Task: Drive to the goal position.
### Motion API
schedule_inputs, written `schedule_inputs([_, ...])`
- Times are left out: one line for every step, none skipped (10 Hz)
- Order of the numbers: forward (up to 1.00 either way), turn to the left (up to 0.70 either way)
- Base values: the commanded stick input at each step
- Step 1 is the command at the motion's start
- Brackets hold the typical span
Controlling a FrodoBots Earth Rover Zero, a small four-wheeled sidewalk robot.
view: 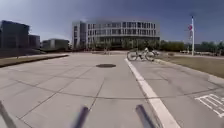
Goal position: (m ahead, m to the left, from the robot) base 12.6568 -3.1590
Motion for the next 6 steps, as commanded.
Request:
schedule_inputs([0.00,0.00])
schedule_inputs([0.00,0.00])
schedule_inputs([0.00,0.00])
schedule_inputs([0.00,0.00])
schedule_inputs([0.00,0.00])
schedule_inputs([0.00,0.00])
